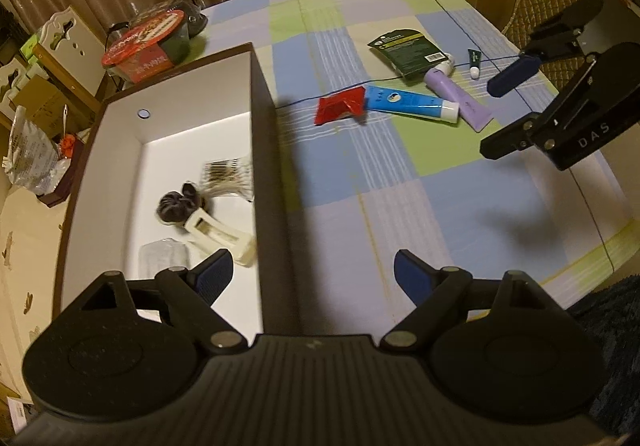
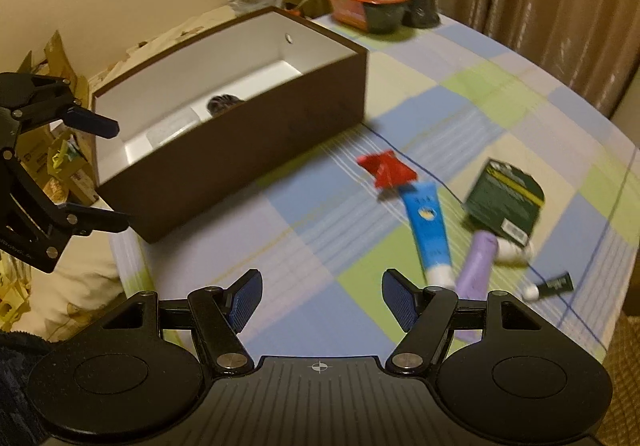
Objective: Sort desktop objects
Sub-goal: 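Withdraw both tools from the box toward the remaining items, then grasp the red candy packet with left tool while right tool grasps lilac tube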
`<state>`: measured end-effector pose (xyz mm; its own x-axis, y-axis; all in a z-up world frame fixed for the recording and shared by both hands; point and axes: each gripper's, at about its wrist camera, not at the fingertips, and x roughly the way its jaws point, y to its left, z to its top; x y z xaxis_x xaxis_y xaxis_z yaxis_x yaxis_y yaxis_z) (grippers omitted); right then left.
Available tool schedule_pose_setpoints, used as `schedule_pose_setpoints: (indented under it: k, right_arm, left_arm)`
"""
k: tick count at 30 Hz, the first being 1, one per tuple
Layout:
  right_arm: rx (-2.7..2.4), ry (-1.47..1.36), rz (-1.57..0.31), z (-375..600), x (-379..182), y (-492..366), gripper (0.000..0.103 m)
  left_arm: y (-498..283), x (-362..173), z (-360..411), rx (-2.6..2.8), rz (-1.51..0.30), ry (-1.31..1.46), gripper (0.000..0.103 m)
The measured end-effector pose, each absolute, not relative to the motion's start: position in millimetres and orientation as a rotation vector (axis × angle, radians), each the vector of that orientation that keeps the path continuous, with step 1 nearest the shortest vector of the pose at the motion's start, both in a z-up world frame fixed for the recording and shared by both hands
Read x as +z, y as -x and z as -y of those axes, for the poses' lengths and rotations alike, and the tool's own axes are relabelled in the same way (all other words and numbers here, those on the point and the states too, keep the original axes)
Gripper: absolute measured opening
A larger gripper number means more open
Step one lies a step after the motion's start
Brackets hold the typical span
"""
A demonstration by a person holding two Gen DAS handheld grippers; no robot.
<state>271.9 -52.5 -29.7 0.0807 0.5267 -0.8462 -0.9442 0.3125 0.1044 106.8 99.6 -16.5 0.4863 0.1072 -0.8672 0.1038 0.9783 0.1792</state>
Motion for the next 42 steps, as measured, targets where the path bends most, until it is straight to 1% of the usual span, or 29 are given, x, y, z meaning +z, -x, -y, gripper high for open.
schedule_pose_setpoints:
  k: [6,10,20,27,35,42]
  right_arm:
    - [1.166,0.531,-0.960,72,-35,-283,0.070]
    - [1.173,0.525,-0.970,77,-38,-286,0.070]
    - [1.228,0.540,-0.986,79,-48,-286,0.070]
    - [1.238,0.547,-0.999,80,-54,-289,0.070]
    - [1.153,0.512,-1.011,99,-57,-307,0.070]
    - [1.015,0.442,-0.989,122,-58,-330,0.070]
  left_arm:
    - [-105,-22,-88,0.041,-1.073,-0.182,0.087]
    - [-95,-22,-86,0.099,-1.072,-0.135,0.090]
    - [-64,-18,-85,0.232,-1.075,-0.050,0.090]
    - [-56,-20,-81,0.271,-1.078,-0.022,0.090]
    - [-73,-28,-68,0.237,-1.071,-0.030,0.090]
    - [-115,-40,-53,0.160,-1.043,-0.041,0.090]
